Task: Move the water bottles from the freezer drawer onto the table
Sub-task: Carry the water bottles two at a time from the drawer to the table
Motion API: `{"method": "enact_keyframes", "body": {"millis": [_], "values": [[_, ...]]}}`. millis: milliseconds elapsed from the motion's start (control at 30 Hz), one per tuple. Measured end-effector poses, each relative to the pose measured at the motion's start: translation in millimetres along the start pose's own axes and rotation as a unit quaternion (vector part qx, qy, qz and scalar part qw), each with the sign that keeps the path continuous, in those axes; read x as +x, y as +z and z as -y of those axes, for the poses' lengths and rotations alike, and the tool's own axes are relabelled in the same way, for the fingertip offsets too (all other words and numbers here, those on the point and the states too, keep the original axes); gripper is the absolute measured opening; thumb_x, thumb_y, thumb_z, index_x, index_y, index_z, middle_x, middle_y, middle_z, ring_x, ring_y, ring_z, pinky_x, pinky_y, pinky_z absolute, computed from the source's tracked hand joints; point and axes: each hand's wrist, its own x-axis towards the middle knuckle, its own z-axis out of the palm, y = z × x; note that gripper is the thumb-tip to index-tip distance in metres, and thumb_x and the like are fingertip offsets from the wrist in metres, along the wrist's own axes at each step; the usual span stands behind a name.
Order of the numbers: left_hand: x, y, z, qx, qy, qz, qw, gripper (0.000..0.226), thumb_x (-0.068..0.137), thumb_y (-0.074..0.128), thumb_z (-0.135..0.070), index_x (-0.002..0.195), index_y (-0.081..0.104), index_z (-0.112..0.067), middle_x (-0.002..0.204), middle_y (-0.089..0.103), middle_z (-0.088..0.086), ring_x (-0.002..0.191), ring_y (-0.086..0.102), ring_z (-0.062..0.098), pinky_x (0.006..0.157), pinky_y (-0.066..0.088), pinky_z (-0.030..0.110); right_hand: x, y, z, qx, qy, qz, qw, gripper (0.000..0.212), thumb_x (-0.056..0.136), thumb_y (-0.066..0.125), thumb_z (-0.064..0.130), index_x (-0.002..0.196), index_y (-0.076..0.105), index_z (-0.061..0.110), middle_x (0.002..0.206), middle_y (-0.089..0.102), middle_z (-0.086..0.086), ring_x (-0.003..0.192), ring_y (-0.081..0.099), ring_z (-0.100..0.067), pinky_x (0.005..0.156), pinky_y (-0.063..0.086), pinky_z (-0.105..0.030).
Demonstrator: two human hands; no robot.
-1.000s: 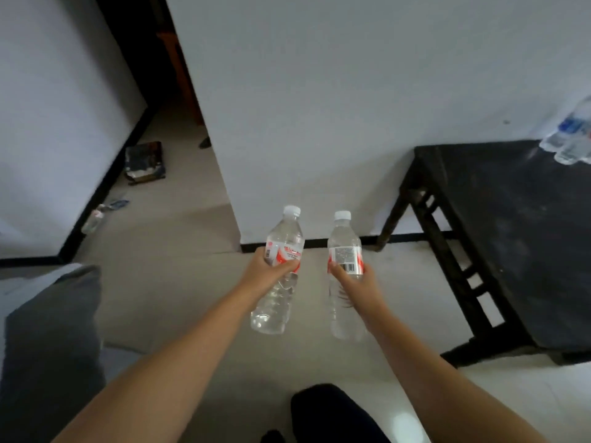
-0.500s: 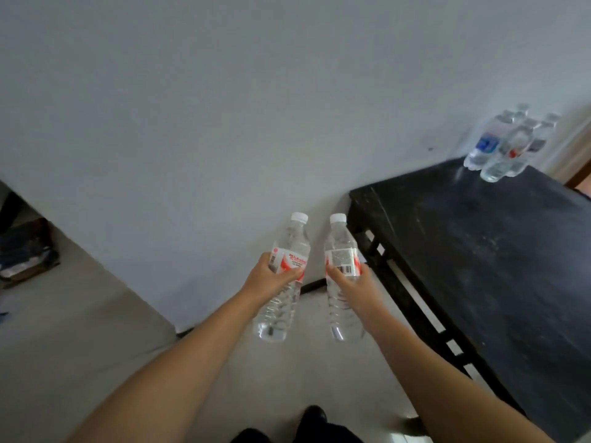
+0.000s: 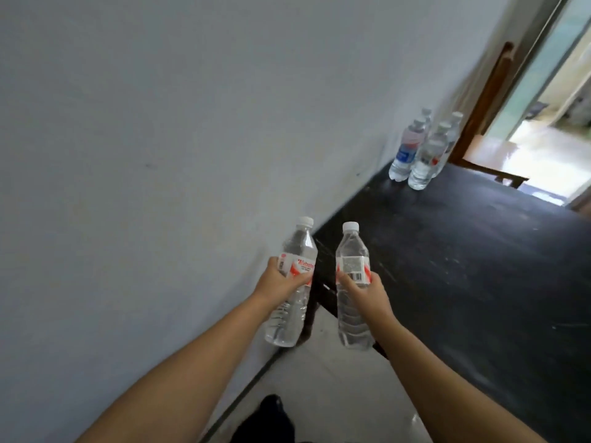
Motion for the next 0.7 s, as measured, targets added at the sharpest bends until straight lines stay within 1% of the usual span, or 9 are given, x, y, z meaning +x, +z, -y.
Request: {"method": "enact_keyframes", "body": {"millis": [33,133,267,333,400,467,567,633,700], "values": [[18,-2,-10,0.007,0.004,0.013,1.000,0.055,0.073,0.078,-0.037,0.115,0.047,-0.018,0.106,0.063,0.002,0.098,0.063,0.020,0.088,0.053,0.039,9,2,9,0.011,-0.001,-0.013,1.000,0.058,0.075,0.071,0.058,0.117,0.051,0.023,0.101,0.066,0.002,0.088,0.067,-0.015,0.075,0.056,-0.035],[72,-1,-47,0.041,0.020,0.062,0.997,0.065,0.072,0.078,-0.040,0.122,0.044,-0.019,0.113,0.061,0.001,0.102,0.062,0.021,0.094,0.052,0.043,35,2,34,0.050,0.003,-0.072,0.996,0.051,0.079,0.071,0.050,0.118,0.048,0.025,0.101,0.064,0.004,0.089,0.064,-0.012,0.070,0.053,-0.030],[125,30,-79,0.076,0.042,0.120,0.989,0.070,0.065,0.080,-0.042,0.121,0.044,-0.018,0.111,0.064,0.002,0.100,0.064,0.019,0.093,0.052,0.041,71,-12,50,0.046,0.013,-0.139,0.989,0.062,0.075,0.076,0.050,0.121,0.046,0.023,0.109,0.064,0.001,0.097,0.064,-0.017,0.089,0.054,-0.042],[149,50,-93,0.086,0.050,0.140,0.985,0.074,0.057,0.083,-0.046,0.116,0.050,-0.016,0.106,0.068,0.001,0.095,0.066,0.017,0.091,0.054,0.040,89,-24,59,0.047,0.023,-0.153,0.987,0.068,0.076,0.078,0.043,0.127,0.041,0.018,0.112,0.061,0.001,0.101,0.062,-0.018,0.093,0.053,-0.044],[183,73,-103,0.106,0.067,0.153,0.980,0.081,0.045,0.081,-0.053,0.114,0.055,-0.019,0.102,0.070,-0.001,0.093,0.069,0.015,0.089,0.056,0.041,113,-41,66,0.048,0.030,-0.171,0.984,0.070,0.075,0.080,0.037,0.128,0.040,0.015,0.112,0.059,0.000,0.102,0.061,-0.019,0.094,0.052,-0.043],[212,98,-118,0.123,0.084,0.153,0.977,0.079,0.044,0.080,-0.050,0.113,0.057,-0.020,0.103,0.071,-0.001,0.095,0.068,0.016,0.091,0.055,0.041,146,-59,69,0.047,0.040,-0.193,0.979,0.066,0.073,0.082,0.035,0.123,0.045,0.013,0.112,0.063,-0.003,0.102,0.063,-0.021,0.094,0.052,-0.044],[242,129,-150,0.150,0.085,0.113,0.979,0.070,0.059,0.084,-0.036,0.118,0.053,-0.015,0.118,0.060,0.010,0.108,0.059,0.026,0.098,0.048,0.039,194,-84,74,0.044,0.048,-0.219,0.974,0.059,0.072,0.082,0.029,0.117,0.046,0.014,0.110,0.064,-0.005,0.101,0.063,-0.024,0.092,0.052,-0.044],[269,149,-169,0.166,0.062,0.079,0.981,0.073,0.061,0.083,-0.039,0.123,0.051,-0.017,0.125,0.053,0.014,0.115,0.053,0.030,0.101,0.045,0.037,225,-100,82,0.046,0.042,-0.227,0.972,0.061,0.071,0.082,0.025,0.117,0.044,0.016,0.110,0.063,-0.004,0.102,0.063,-0.025,0.093,0.051,-0.046],[300,167,-181,0.155,0.044,0.076,0.984,0.074,0.057,0.084,-0.042,0.121,0.052,-0.020,0.123,0.057,0.011,0.110,0.058,0.028,0.097,0.048,0.035,256,-114,90,0.048,0.037,-0.224,0.973,0.062,0.070,0.082,0.021,0.119,0.043,0.018,0.112,0.062,-0.004,0.105,0.062,-0.024,0.095,0.049,-0.045]]}}
